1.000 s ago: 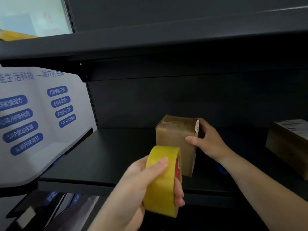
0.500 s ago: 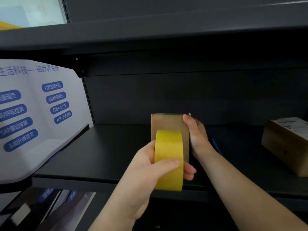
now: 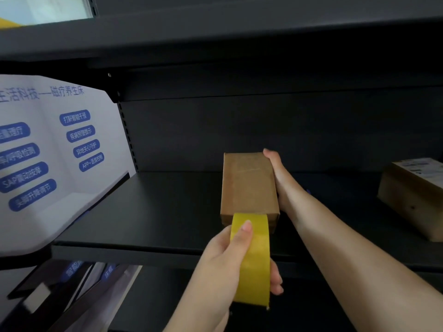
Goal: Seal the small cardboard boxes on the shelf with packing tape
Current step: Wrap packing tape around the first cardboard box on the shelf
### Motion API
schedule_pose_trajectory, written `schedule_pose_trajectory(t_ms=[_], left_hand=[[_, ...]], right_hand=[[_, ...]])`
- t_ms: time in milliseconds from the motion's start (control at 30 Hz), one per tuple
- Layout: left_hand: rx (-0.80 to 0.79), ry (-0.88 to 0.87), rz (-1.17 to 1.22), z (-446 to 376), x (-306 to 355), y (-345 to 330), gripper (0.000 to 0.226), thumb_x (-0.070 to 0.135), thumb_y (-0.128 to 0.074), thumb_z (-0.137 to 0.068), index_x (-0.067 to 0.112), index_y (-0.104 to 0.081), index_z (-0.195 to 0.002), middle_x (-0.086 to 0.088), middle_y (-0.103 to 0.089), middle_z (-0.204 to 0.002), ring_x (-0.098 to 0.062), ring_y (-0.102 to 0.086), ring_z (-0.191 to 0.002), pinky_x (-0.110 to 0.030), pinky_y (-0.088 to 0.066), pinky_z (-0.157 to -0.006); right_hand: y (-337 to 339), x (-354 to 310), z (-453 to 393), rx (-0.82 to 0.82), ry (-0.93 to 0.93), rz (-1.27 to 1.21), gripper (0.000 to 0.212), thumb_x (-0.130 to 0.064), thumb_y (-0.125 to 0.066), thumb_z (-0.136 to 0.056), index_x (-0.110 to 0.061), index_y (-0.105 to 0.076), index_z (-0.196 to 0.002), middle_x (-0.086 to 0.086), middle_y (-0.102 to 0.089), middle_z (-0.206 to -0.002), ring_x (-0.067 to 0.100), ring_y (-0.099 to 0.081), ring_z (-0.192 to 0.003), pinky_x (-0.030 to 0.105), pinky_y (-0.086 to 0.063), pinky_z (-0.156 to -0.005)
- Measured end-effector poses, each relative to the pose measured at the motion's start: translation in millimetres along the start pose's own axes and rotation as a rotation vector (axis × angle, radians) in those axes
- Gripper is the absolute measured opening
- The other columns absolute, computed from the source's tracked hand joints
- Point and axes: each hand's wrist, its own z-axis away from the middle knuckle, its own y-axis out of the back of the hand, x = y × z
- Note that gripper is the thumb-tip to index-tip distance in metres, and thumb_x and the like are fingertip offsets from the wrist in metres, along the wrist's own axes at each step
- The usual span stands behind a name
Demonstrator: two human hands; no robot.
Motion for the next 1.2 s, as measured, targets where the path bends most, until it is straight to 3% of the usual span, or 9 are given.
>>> schedule_pose_trajectory(t_ms=[200,367,467,600,700,800,867,1067,1200], left_hand=[[-0.001,-0.058,-0.001,-6,-3,-11,0.047,0.049,-0.051,-0.071,0.011,-0.057,-0.098,-0.010,-0.067,-0.054,-0.021,-0.065,-0.049,-0.028,-0.056,-0.051],[-0.007,-0.009,-0.006,-4,-7,-9,0.045,0.047,-0.052,-0.071,0.011,-0.056,-0.097,-0.012,-0.067,-0.053,-0.022,-0.065,-0.047,-0.027,-0.053,-0.047],[-0.027,0.016,0.013,0,-9,2,0.050,0.050,-0.056,-0.064,0.011,-0.056,-0.095,-0.014,-0.067,-0.053,-0.024,-0.065,-0.046,-0.027,-0.053,-0.047],[-0.141,0.077,0.031,13,-7,18,0.044,0.056,-0.065,-0.063,0.017,-0.067,-0.083,-0.019,-0.066,-0.056,-0.027,-0.062,-0.044,-0.028,-0.052,-0.046],[-0.139,0.086,0.028,14,-5,26,0.045,0.053,-0.070,-0.066,0.014,-0.067,-0.088,-0.019,-0.065,-0.055,-0.026,-0.060,-0.041,-0.028,-0.052,-0.046],[-0.107,0.100,0.010,14,-2,29,0.054,0.052,-0.064,-0.063,0.009,-0.063,-0.094,-0.016,-0.064,-0.052,-0.024,-0.058,-0.039,-0.031,-0.052,-0.050],[-0.098,0.079,0.004,15,-3,27,0.053,0.051,-0.065,-0.069,0.006,-0.061,-0.097,-0.015,-0.064,-0.052,-0.023,-0.058,-0.039,-0.031,-0.052,-0.052],[-0.127,0.029,0.073,20,4,30,0.051,0.041,-0.069,-0.071,0.000,-0.061,-0.100,-0.015,-0.063,-0.054,-0.024,-0.058,-0.042,-0.031,-0.053,-0.051],[-0.193,-0.110,-0.032,20,21,35,0.039,0.024,-0.064,-0.065,0.002,-0.060,-0.097,-0.013,-0.069,-0.063,-0.024,-0.065,-0.055,-0.032,-0.054,-0.055]], right_hand=[[0,9,-8,-0.052,0.024,-0.098,0.044,-0.062,-0.047,-0.082,-0.020,-0.057,-0.076,-0.002,-0.064,-0.046,0.010,-0.062,-0.040,0.014,-0.041,-0.038],[2,19,-5,0.085,0.056,0.096,0.050,-0.064,-0.063,-0.062,-0.019,-0.064,-0.085,0.002,-0.068,-0.079,0.016,-0.066,-0.068,0.022,-0.041,-0.047],[9,21,-8,0.228,0.425,0.401,0.037,-0.050,-0.066,-0.075,-0.016,-0.060,-0.091,0.001,-0.063,-0.095,0.018,-0.061,-0.089,0.027,-0.043,-0.064],[25,21,26,0.152,1.175,0.594,0.012,-0.013,-0.059,-0.087,-0.020,-0.063,-0.097,-0.005,-0.062,-0.102,0.013,-0.058,-0.105,0.023,-0.042,-0.094],[48,35,62,-0.102,1.469,0.906,0.032,-0.032,-0.046,-0.092,-0.015,-0.064,-0.111,0.000,-0.061,-0.119,0.013,-0.050,-0.122,0.037,-0.027,-0.110],[67,54,82,-0.262,1.484,1.385,0.089,-0.071,-0.049,-0.077,-0.015,-0.029,-0.143,0.003,-0.030,-0.149,0.019,-0.024,-0.140,0.042,-0.010,-0.116],[68,61,83,-0.201,1.514,1.516,0.106,-0.071,-0.060,-0.067,-0.013,-0.018,-0.144,0.007,-0.022,-0.149,0.025,-0.019,-0.141,0.048,-0.010,-0.115],[45,70,80,0.037,1.624,1.371,0.087,-0.058,-0.070,-0.063,-0.007,-0.037,-0.125,0.016,-0.050,-0.128,0.031,-0.041,-0.124,0.052,-0.035,-0.104],[38,47,87,0.077,1.422,1.346,0.097,-0.054,-0.079,-0.042,-0.009,-0.041,-0.119,0.011,-0.057,-0.115,0.030,-0.054,-0.110,0.044,-0.036,-0.100]])
